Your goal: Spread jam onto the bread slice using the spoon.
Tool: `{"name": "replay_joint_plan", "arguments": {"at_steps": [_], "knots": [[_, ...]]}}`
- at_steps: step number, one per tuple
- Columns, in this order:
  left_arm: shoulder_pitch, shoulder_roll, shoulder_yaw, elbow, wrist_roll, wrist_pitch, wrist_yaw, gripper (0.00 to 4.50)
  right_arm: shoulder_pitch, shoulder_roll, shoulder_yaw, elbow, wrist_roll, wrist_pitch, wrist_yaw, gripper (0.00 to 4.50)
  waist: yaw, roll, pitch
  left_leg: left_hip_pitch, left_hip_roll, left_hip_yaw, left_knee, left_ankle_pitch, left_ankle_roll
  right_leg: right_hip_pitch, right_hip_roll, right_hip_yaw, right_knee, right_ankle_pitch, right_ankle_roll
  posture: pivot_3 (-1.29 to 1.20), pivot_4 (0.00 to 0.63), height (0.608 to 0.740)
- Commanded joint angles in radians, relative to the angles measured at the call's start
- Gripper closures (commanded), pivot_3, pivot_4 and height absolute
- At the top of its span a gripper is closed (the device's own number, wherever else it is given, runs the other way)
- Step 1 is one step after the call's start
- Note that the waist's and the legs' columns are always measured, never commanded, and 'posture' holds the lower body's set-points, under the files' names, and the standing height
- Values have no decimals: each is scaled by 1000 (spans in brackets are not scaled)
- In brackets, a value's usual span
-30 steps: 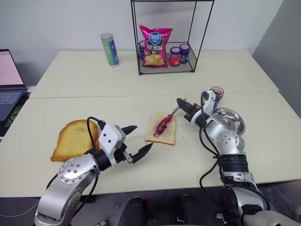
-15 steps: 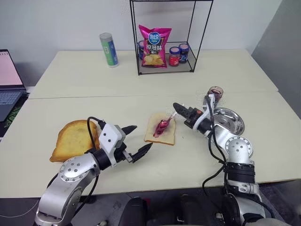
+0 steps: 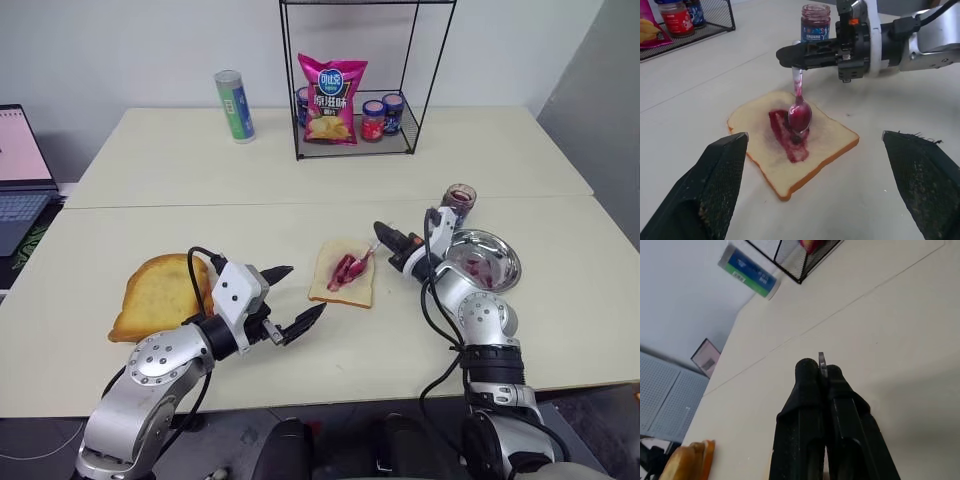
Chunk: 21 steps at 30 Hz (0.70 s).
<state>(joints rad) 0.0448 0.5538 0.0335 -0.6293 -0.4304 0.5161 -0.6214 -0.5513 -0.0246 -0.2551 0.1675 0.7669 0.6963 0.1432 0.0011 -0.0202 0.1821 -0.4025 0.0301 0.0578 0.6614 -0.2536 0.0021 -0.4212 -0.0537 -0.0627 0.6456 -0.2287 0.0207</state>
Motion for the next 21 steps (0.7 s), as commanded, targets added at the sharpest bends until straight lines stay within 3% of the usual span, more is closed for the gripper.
{"name": "replay_joint_plan", "arguments": {"at_steps": [1, 12, 16, 21], "knots": [[-14, 2, -2, -13, 0, -19, -2, 0, -26, -15, -45, -8, 17, -4, -10, 4467, -1, 0, 0, 0, 0, 0, 0, 0, 0, 0, 0, 0, 0, 0, 0, 0, 150, 740], [-65, 37, 29, 31, -23, 3, -34, 0, 1, -64, -67, -249, 263, 256, 14, 4467, -3, 0, 0, 0, 2, 0, -1, 0, 0, -1, 0, 0, 0, 0, 0, 0, 150, 740], [-261, 109, 24, 125, -71, 56, -135, 0, -21, -134, -161, -380, 370, 285, -107, 4467, 9, 0, 3, -2, 0, -2, 0, 0, 0, -1, 0, -2, 1, 0, 0, 0, 150, 740], [-482, 113, -91, 247, -54, 54, -248, 0, 8, -255, -225, -508, 346, 250, -217, 4467, 16, 0, 3, -7, -2, -1, 1, 0, 1, -4, 0, -3, -2, 1, 1, 0, 150, 740]]}}
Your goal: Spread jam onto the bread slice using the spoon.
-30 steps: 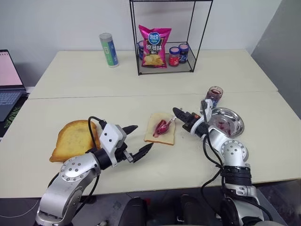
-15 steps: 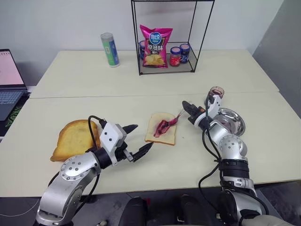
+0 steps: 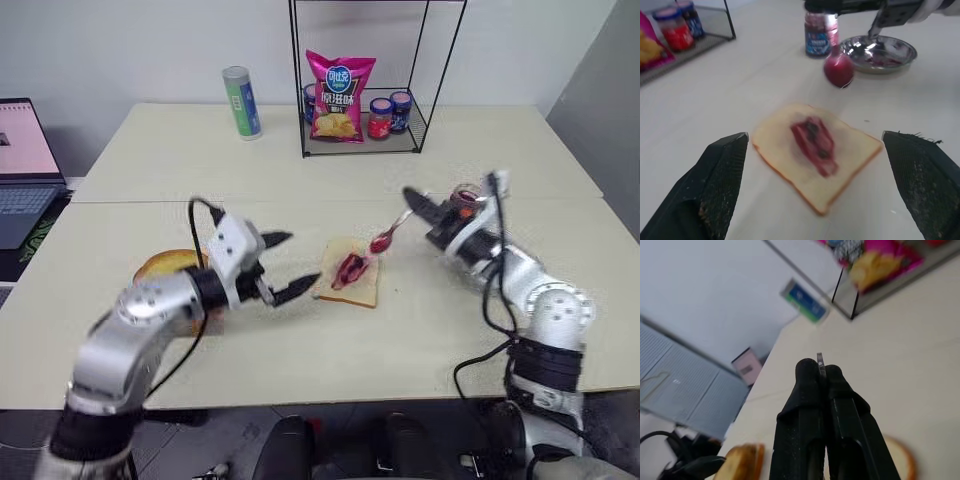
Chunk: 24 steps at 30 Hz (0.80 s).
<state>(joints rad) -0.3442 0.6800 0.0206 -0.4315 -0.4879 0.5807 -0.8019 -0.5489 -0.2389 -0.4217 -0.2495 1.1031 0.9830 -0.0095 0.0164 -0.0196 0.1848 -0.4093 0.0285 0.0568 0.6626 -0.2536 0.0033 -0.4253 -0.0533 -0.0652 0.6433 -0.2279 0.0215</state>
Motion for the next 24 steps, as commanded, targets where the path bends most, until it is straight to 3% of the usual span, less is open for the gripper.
{"name": "replay_joint_plan", "arguments": {"at_steps": [1, 8, 13, 18, 24], "knots": [[-136, -25, -106, 78, 13, -15, -86, 0, 15, -60, -77, -105, 8, -46, -85, 4467, 0, 0, 0, 0, 0, 0, 0, 0, 0, 0, 0, 0, 0, 0, 0, 0, 150, 740], [-327, -139, -276, 256, 109, -120, -189, 0, 143, -166, -136, -109, -112, -130, -111, 4467, -4, 0, 0, -2, -1, 1, -1, 0, 1, -1, 0, 2, 0, -1, 2, 0, 150, 740], [-393, -259, -377, 373, 199, -219, -205, 0, 213, -160, -170, 24, -239, -268, -88, 4467, -7, 0, 0, -2, -1, 0, 0, 0, 1, -1, 0, 1, 1, -1, 2, 0, 150, 740], [-419, -354, -409, 462, 259, -276, -183, 0, 201, -130, -164, 156, -282, -363, -34, 4467, -18, 0, 0, 0, -1, 1, 0, 0, 1, -1, 0, 3, 2, -1, 3, 0, 150, 740], [-435, -402, -409, 507, 299, -301, -183, 0, 189, -103, -153, 299, -321, -461, 46, 4467, -18, 0, 0, 0, 0, 1, 0, 0, 1, 0, 2, 3, 2, -1, 2, 0, 150, 740]]}}
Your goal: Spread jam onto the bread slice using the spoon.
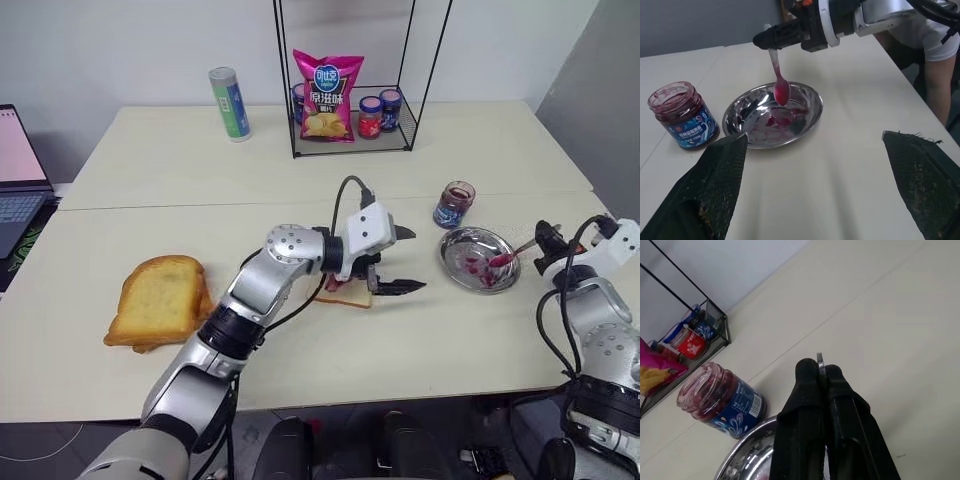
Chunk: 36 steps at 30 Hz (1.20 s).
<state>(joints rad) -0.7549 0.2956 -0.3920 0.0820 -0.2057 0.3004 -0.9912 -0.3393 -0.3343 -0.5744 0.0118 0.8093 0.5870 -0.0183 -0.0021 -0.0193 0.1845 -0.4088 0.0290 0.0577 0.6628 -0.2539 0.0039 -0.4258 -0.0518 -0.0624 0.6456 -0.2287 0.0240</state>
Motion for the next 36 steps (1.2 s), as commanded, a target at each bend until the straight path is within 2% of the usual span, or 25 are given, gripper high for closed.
{"name": "replay_joint_plan", "arguments": {"at_steps": [1, 2, 4, 5, 10, 18, 21, 25, 27, 30, 32, 36], "knots": [[-23, -20, 5, -6, 20, -22, 5, 0, -25, -4, -3, 63, -31, -78, 61, 4467, 0, 0, 0, 0, 0, 0, 0, 0, 0, 0, 0, 0, 0, 0, 0, 0, 150, 740], [-20, -20, 8, -9, 23, -22, 3, 0, -28, -2, -5, 73, -29, -84, 65, 4029, 0, 0, 0, 0, 0, 1, 0, 0, 0, 0, 0, 0, 0, 0, 0, 0, 150, 740], [-15, -20, 14, -14, 25, -20, 2, 0, -32, -2, -5, 87, -29, -90, 74, 3731, 1, 0, 0, 0, -1, 1, 1, 0, 0, 1, -1, 0, 0, 0, 0, 0, 150, 740], [-13, -20, 17, -15, 26, -18, 3, 0, -35, -3, -7, 91, -28, -90, 77, 3422, 1, 0, 0, 0, -1, 0, 1, 0, 0, 1, -1, 0, 0, 0, 0, 0, 150, 740], [-3, -18, 27, -27, 24, -10, 3, 0, -45, -16, -23, 100, -16, -82, 79, 2457, 1, 0, 0, 0, -1, 0, 1, 0, 0, 0, -1, 0, 0, 0, 0, 0, 150, 740], [-7, -10, 39, -21, 25, -12, 5, 0, -48, -47, -64, 87, -10, -73, 57, 515, 1, 0, 0, 0, -1, 0, 1, 0, 0, 1, -1, 1, 0, 0, 0, 0, 150, 740], [-15, 0, 47, -7, 30, -20, 4, 0, -46, -80, -75, 81, -25, -75, 42, 26, 1, 0, 0, 0, -1, 1, 1, 0, 0, 1, -1, 1, 0, 0, 0, 0, 150, 740], [-20, 24, 65, 3, 33, -24, -3, 0, -54, -142, -75, 69, -64, -85, 26, 26, 1, 1, 0, 0, -1, 1, 1, 0, 0, 1, -1, 1, 1, 0, 0, 0, 150, 740], [-22, 47, 83, 1, 30, -19, -9, 0, -48, -202, -28, 32, -93, -56, 70, 26, 1, 1, 0, 1, -1, 1, 1, 0, 0, 1, -1, 1, 1, 0, 0, 0, 150, 740], [-19, 123, 139, -24, -3, 36, -39, 0, -19, -370, 132, -89, -130, 28, 273, 26, -5, 2, 0, 1, -1, 2, 1, 0, 0, 0, -1, 2, 1, 0, 0, 0, 150, 740], [7, 242, 184, -51, -13, 67, -93, 0, 1, -528, 248, -207, -93, 102, 502, 26, -7, 2, 0, 2, 0, 2, 0, 0, 0, 0, -1, 2, 1, 0, 0, 0, 150, 740], [62, 407, 263, -87, -45, 131, -141, 0, 8, -688, 308, -311, -7, 211, 721, 26, -11, 2, 1, 7, 2, -1, -1, 0, 0, 4, 5, 0, 0, -1, -2, 0, 150, 740]]}}
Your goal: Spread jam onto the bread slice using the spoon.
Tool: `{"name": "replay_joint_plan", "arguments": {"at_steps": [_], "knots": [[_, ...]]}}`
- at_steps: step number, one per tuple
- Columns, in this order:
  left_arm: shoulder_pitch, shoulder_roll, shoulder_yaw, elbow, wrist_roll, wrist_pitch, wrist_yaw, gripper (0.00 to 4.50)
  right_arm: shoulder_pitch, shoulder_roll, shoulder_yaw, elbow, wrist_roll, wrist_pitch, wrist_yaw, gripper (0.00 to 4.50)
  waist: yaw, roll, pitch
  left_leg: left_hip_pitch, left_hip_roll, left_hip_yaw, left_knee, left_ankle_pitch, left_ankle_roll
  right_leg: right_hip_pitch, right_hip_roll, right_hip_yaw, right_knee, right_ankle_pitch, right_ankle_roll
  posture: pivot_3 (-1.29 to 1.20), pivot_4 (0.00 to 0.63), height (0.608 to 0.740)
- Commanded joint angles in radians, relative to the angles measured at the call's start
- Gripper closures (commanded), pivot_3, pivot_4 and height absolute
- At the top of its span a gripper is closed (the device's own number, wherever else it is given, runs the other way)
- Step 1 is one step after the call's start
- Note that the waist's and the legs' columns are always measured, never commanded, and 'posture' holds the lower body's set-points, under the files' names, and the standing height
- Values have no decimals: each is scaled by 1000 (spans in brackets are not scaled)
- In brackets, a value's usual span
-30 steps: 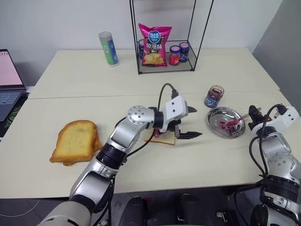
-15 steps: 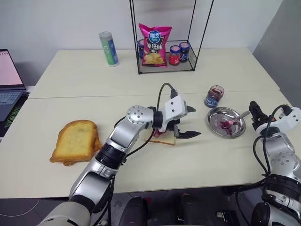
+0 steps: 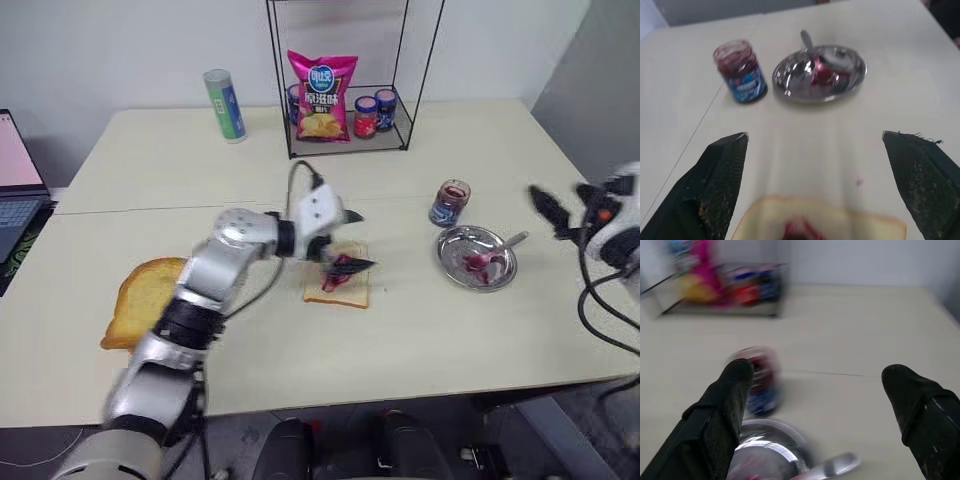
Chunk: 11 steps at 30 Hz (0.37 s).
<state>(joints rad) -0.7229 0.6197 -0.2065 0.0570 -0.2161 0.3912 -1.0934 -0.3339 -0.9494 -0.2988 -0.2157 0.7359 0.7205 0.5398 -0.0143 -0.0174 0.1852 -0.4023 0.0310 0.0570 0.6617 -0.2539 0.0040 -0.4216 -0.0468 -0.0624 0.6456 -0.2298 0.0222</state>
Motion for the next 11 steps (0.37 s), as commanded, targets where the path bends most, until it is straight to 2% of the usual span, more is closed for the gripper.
{"name": "replay_joint_plan", "arguments": {"at_steps": [1, 3, 7, 11], "knots": [[57, 128, 104, -82, -46, 64, -49, 0, 7, -108, 47, -113, 83, 98, 215, 26, 6, 0, 0, 0, 1, -1, 0, 0, 0, 0, 0, -1, 0, 0, 0, 0, 150, 740], [112, 196, 148, -123, -67, 100, -60, 0, 16, -148, 63, -157, 109, 132, 282, 26, 11, 0, 0, 0, 2, 0, 0, 0, 0, 0, -1, -1, 0, 0, -1, 0, 150, 740], [203, 262, 208, -208, -108, 166, -55, 0, 41, -157, 82, -216, 149, 182, 337, 26, 22, -2, 1, -1, -2, 1, 2, 0, 0, 1, -8, -1, -1, 0, 1, 0, 150, 740], [257, 272, 236, -281, -139, 213, -28, 0, 62, -131, 114, -234, 123, 180, 344, 26, 29, -5, 1, -3, -3, 1, 3, 0, 0, 1, -9, -1, -2, 1, 2, 0, 150, 740]]}}
